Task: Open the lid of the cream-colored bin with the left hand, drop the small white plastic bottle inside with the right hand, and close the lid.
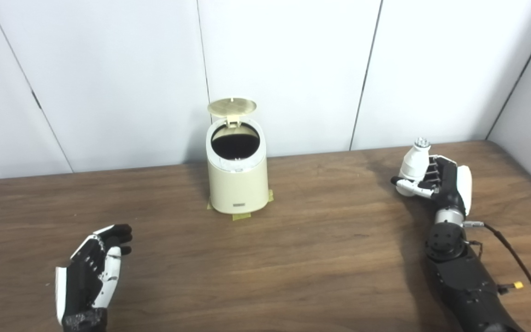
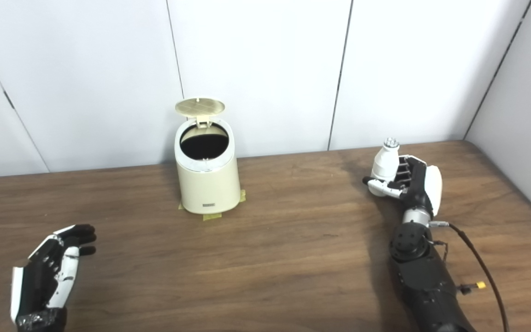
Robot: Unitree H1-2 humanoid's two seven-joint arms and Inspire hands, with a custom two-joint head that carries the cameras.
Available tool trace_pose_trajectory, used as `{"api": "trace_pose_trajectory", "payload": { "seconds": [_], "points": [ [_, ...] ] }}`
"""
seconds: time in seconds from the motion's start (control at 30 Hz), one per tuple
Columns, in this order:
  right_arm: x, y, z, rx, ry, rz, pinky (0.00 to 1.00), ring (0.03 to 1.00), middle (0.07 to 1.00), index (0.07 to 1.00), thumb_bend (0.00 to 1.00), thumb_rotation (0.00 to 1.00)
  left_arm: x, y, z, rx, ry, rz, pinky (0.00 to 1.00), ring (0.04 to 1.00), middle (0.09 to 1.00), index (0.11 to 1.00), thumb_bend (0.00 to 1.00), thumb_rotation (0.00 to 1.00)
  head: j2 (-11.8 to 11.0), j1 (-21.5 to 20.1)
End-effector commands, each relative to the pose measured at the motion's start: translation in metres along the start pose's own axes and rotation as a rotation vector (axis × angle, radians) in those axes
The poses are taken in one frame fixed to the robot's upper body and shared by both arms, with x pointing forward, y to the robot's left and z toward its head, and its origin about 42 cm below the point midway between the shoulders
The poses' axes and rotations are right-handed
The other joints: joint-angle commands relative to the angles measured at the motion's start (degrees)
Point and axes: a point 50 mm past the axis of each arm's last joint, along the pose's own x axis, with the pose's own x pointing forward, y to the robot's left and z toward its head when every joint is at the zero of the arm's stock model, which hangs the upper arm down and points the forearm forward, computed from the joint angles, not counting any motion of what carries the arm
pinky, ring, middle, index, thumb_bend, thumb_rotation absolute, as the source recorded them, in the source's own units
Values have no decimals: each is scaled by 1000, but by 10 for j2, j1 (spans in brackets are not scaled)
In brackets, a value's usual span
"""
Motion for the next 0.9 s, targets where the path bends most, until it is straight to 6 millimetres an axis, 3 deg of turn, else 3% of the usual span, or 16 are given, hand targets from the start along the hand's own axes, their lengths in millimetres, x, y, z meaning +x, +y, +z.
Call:
{"api": "trace_pose_trajectory", "payload": {
  "seconds": [0.0,0.4,0.87],
  "points": [
    [17,-9,23,26,-76,-37,431,495,494,480,526,0,2,2,8,0,-55,-7,620,686,686,651,214,490,1,-1],
    [13,-9,29,42,-126,-14,411,467,469,500,525,0,3,1,7,6,-48,-6,628,693,688,652,219,486,0,-3],
    [-3,4,96,135,-320,32,358,421,457,509,525,0,7,-4,4,8,-47,-7,628,690,683,648,221,492,-4,-1]
  ]
}}
